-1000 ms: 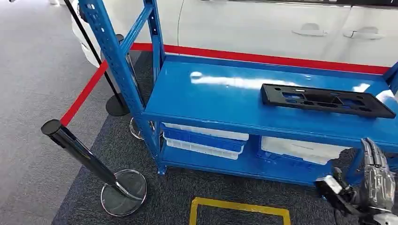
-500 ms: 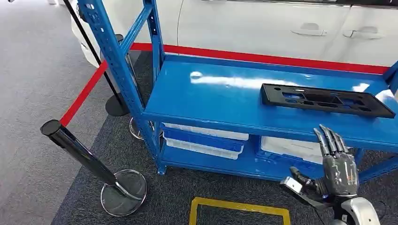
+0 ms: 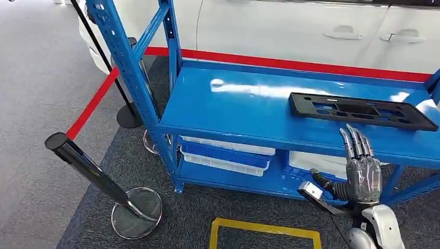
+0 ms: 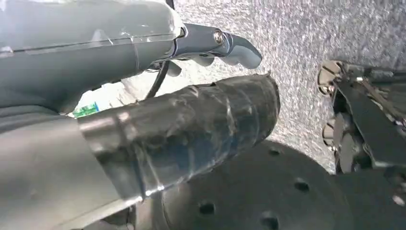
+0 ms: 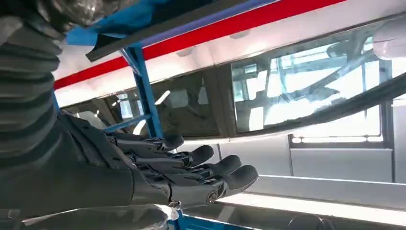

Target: Take the parts from the cabinet and place them on the table.

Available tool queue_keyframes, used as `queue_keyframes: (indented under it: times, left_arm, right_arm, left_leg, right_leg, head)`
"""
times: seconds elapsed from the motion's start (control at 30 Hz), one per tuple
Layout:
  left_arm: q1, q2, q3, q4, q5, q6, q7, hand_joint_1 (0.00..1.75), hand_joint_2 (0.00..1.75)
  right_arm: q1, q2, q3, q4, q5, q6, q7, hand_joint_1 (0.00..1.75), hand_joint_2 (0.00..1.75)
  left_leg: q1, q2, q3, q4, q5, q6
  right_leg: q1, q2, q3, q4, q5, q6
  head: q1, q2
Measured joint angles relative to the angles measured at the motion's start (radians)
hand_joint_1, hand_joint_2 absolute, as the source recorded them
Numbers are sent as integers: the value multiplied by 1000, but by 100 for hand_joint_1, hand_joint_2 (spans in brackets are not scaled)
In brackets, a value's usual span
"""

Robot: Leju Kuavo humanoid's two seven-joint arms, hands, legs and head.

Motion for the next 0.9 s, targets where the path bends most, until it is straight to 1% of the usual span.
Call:
queue_keyframes:
  times: [0.17,0.4,0.5,0.73,0.9]
  left_arm:
    - [0,1,-10,10,-3,-1,-28,0,0]
    - [-1,1,-18,14,-3,-4,-43,0,0]
    - [-1,1,-26,14,-3,-5,-45,0,0]
    - [-1,0,-37,16,-12,-11,-53,0,0]
    - [-1,-1,-40,21,-12,-13,-55,0,0]
  right_arm:
    - [-1,23,0,19,-14,-5,-13,0,175]
    - [0,44,0,40,-21,-8,-16,0,175]
    - [0,47,-1,48,8,-24,-9,0,175]
    - [-38,47,-64,80,3,-26,6,0,175]
    - [-46,47,-79,95,3,-27,6,0,175]
  left_leg:
    - [0,0,0,0,0,0]
    - [0,0,0,0,0,0]
    - [0,0,0,0,0,0]
    - [0,0,1,0,0,0]
    - [0,0,0,0,0,0]
  right_leg:
    - [0,0,0,0,0,0]
    - [0,0,0,0,0,0]
    - [0,0,0,0,0,0]
    - [0,0,0,0,0,0]
    - [0,0,0,0,0,0]
  head:
    - [0,0]
    - [0,0]
    - [0,0]
    - [0,0]
    - [0,0]
